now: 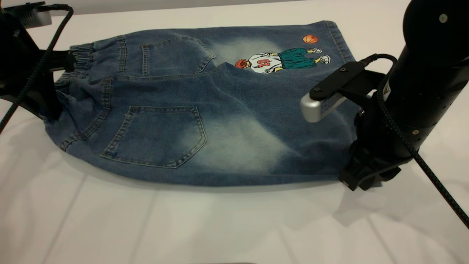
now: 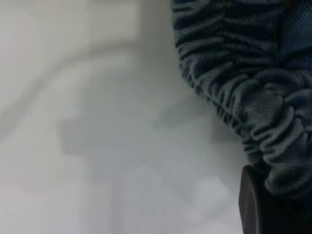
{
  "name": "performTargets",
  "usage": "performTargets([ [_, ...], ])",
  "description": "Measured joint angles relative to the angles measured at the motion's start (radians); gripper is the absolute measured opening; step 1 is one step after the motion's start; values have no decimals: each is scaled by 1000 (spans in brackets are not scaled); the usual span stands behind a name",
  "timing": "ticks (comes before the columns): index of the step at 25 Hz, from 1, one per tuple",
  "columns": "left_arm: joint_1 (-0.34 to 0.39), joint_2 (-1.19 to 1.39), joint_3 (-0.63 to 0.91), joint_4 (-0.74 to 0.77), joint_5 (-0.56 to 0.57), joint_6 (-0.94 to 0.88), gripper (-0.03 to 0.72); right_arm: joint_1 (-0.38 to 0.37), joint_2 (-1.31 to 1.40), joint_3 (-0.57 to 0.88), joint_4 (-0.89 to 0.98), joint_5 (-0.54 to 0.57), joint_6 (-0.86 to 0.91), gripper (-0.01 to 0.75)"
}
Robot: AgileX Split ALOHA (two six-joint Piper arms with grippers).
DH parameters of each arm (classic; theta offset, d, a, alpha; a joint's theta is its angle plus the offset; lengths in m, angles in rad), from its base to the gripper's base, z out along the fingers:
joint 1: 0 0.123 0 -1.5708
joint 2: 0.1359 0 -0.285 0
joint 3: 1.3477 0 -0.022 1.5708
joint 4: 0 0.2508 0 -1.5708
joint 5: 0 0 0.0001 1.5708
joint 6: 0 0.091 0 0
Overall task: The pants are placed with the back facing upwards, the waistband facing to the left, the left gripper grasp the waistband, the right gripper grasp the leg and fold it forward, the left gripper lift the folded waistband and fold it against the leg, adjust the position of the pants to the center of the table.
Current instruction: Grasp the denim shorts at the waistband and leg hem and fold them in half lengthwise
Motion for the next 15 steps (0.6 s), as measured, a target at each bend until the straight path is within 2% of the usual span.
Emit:
performTargets([
  [6, 0, -37, -23, -58, 41, 0, 76, 0, -168, -26, 4, 121, 0, 32],
  [15, 0, -129, -99, -122, 76, -2, 76, -2, -294, -155, 2, 157, 0, 32],
])
